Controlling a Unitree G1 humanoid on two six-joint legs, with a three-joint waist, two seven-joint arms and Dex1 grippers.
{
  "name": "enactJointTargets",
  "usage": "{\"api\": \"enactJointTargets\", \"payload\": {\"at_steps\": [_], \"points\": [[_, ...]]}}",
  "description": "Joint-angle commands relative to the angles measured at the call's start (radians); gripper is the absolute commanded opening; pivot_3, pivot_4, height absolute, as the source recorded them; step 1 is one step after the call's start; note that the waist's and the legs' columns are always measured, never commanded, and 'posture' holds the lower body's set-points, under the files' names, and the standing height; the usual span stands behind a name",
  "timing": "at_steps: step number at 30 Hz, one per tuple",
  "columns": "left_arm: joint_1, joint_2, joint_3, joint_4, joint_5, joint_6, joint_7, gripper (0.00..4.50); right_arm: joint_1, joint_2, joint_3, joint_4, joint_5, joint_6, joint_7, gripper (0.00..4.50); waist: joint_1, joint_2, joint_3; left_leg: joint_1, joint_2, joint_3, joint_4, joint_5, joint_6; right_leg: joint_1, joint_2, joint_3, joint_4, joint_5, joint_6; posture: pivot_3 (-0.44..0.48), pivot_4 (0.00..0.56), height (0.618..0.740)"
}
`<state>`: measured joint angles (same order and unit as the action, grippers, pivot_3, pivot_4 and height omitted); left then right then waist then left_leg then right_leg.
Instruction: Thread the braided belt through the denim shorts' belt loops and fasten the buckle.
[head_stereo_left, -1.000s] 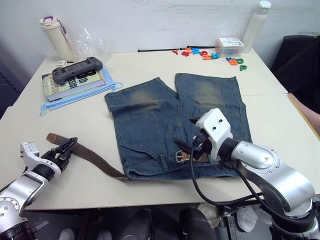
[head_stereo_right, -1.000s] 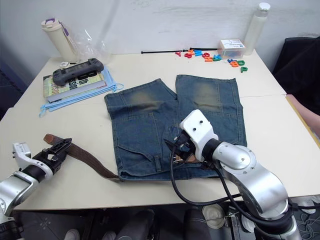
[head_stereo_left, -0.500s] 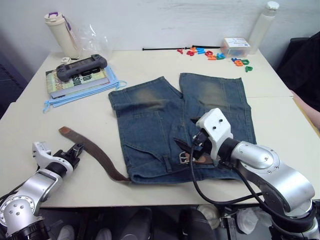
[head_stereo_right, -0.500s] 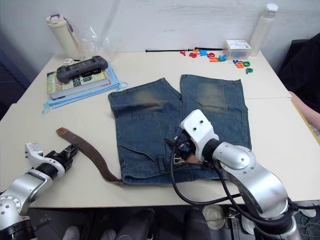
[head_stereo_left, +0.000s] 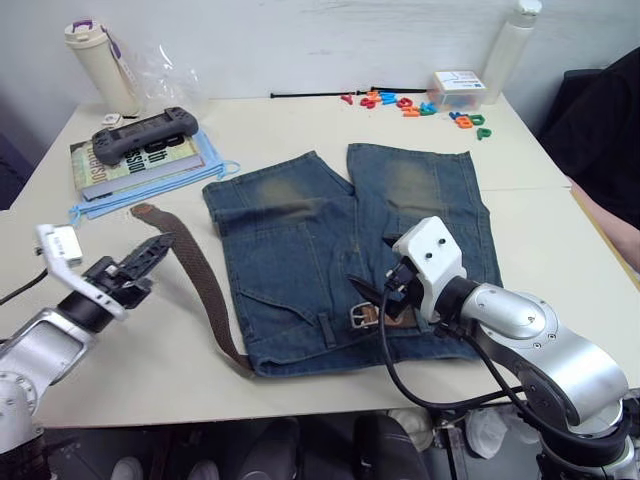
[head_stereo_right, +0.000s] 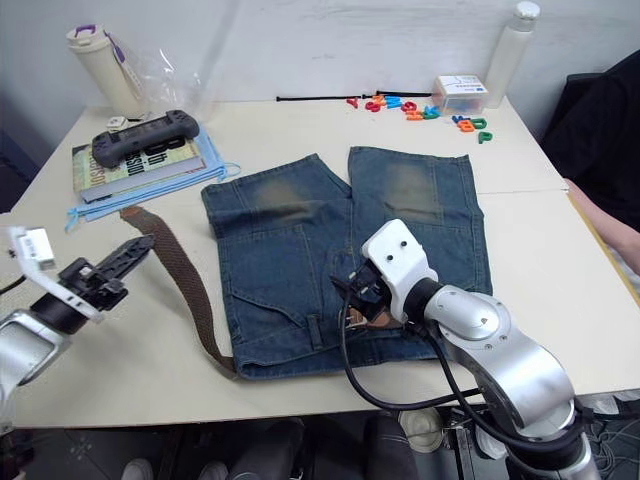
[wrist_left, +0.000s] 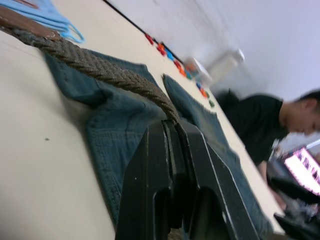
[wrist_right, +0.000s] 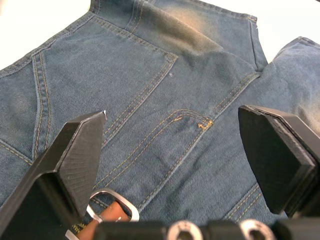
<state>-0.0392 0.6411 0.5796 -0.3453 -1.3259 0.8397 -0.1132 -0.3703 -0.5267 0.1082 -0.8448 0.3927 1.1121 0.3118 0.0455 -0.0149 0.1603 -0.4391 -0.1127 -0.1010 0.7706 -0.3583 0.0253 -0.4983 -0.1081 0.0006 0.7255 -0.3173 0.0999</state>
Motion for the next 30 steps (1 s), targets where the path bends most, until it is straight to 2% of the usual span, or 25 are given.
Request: {"api": "enactJointTargets", "payload": {"at_steps": [1, 5, 9, 12, 17, 19, 23, 30], "points": [[-0.016, 0.008, -0.033, -0.082, 0.093, -0.076, -0.078, 0.02, -0.009, -0.006, -0.010, -0.044, -0.006, -0.024, -0.002, 4.50, 0.001, 0.000, 0.000, 0.000, 0.000, 0.000, -0.001, 0.000, 0.000, 0.000, 0.000, 0.000, -0.001, 0.000, 0.000, 0.000, 0.150, 0.659], [-0.004, 0.038, -0.055, -0.081, 0.112, -0.079, -0.208, 0.02, -0.016, 0.006, -0.008, -0.036, -0.001, -0.032, 0.000, 4.50, -0.008, 0.000, 0.000, 0.000, 0.000, 0.000, -0.005, 0.000, 0.000, -0.001, 0.000, 0.000, -0.003, 0.000, 0.000, 0.000, 0.150, 0.659], [-0.001, 0.084, -0.071, -0.035, 0.102, -0.054, -0.365, 0.02, -0.040, 0.107, -0.107, 0.006, 0.123, 0.011, 0.031, 4.50, -0.021, 0.000, 0.001, 0.001, 0.000, 0.000, -0.008, 0.001, -0.001, -0.001, 0.000, 0.000, -0.004, 0.000, 0.000, 0.000, 0.150, 0.659], [-0.017, 0.122, -0.093, -0.003, 0.102, -0.030, -0.463, 0.02, -0.044, 0.173, -0.210, 0.033, 0.277, 0.131, 0.062, 4.50, -0.021, 0.000, 0.001, 0.001, 0.001, -0.001, -0.010, 0.002, -0.001, -0.001, 0.000, -0.001, -0.004, 0.000, 0.000, 0.000, 0.150, 0.659], [-0.053, 0.187, -0.167, 0.040, 0.113, 0.020, -0.641, 0.02, -0.087, 0.431, -0.438, 0.164, 0.642, 0.410, 0.020, 4.50, -0.025, 0.002, 0.002, 0.002, 0.001, -0.001, -0.011, 0.003, -0.001, -0.001, 0.000, -0.001, -0.004, 0.000, -0.001, 0.000, 0.150, 0.659], [-0.081, 0.207, -0.224, 0.046, 0.135, 0.029, -0.723, 0.02, -0.121, 0.543, -0.499, 0.242, 0.725, 0.483, -0.041, 4.50, -0.026, 0.004, 0.003, 0.003, 0.001, -0.001, -0.013, 0.003, 0.000, -0.002, 0.000, 0.000, -0.003, 0.000, -0.001, 0.000, 0.150, 0.659], [-0.152, 0.209, -0.293, 0.057, 0.144, 0.054, -0.793, 0.02, -0.165, 0.634, -0.538, 0.353, 0.889, 0.494, -0.186, 4.50, -0.034, 0.005, 0.004, 0.004, 0.000, -0.001, -0.015, 0.005, -0.002, -0.002, 0.000, 0.000, -0.003, 0.000, -0.001, 0.000, 0.150, 0.659], [-0.273, 0.180, -0.388, 0.062, 0.161, 0.090, -0.834, 0.02, -0.165, 0.588, -0.407, 0.492, 1.185, 0.330, -0.458, 4.50, -0.052, 0.006, 0.005, 0.003, 0.000, 0.000, -0.015, 0.005, -0.003, -0.003, 0.000, 0.001, -0.002, 0.000, -0.001, 0.000, 0.150, 0.659]]}}
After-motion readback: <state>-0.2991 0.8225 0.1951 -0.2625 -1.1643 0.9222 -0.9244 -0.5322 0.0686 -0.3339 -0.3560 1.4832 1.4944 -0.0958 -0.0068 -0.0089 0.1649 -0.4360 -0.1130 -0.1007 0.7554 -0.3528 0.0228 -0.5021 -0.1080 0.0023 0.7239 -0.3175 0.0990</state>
